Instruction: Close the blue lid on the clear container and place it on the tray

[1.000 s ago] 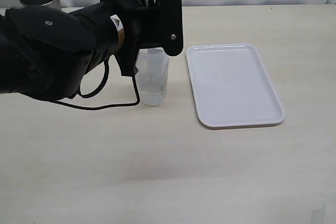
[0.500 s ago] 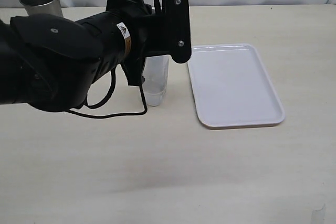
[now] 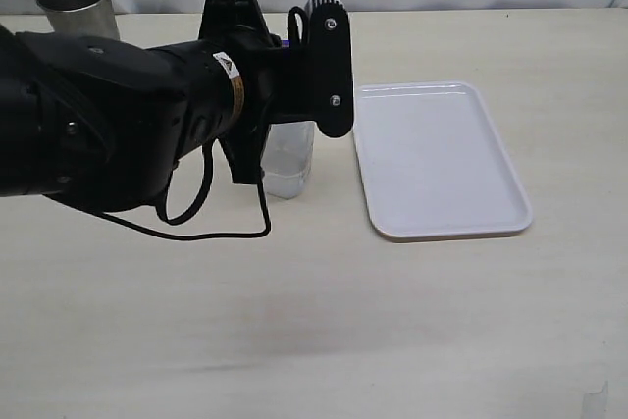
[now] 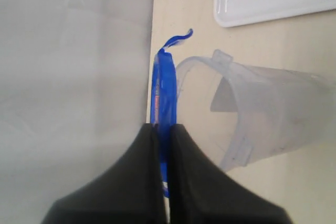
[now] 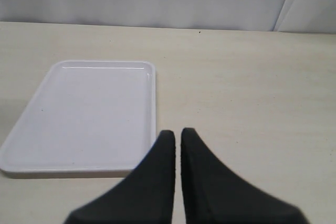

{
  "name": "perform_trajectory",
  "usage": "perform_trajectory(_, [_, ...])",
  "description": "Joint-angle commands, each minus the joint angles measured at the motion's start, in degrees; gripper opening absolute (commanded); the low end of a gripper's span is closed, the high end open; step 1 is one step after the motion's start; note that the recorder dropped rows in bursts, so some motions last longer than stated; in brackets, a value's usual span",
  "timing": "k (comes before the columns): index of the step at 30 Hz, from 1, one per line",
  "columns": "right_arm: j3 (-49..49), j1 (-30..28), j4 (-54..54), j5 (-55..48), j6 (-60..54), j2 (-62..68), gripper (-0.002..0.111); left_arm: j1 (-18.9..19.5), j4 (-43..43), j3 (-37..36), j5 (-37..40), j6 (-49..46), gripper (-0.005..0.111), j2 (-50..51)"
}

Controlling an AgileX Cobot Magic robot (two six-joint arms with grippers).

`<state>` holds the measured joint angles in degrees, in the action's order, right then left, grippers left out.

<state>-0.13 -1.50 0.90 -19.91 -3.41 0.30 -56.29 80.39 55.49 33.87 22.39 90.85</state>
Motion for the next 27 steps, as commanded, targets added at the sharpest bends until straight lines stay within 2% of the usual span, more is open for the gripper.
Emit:
perform_trajectory(1, [0.1, -0.3, 0.0, 0.3, 0.0, -0.3, 0.004, -0.4, -3.9, -0.1, -0.2, -2.7, 0.0, -0.6])
perform_trajectory(7, [0.1, -0.3, 0.0, 0.3, 0.0, -0.3, 0.004, -0.4, -11.6, -0.1, -0.3, -9.2, 0.0, -0.6])
perform_trajectory(19, [0.1, -0.3, 0.0, 0.3, 0.0, -0.3, 0.004, -0.4, -13.3, -0.1, -5.6, -9.3, 0.0, -0.6])
perform_trajectory(27, [0.1, -0.3, 0.0, 0.3, 0.0, -0.3, 0.004, -0.4, -13.7, -0.1, -0.7, -9.3, 0.0, -0.6])
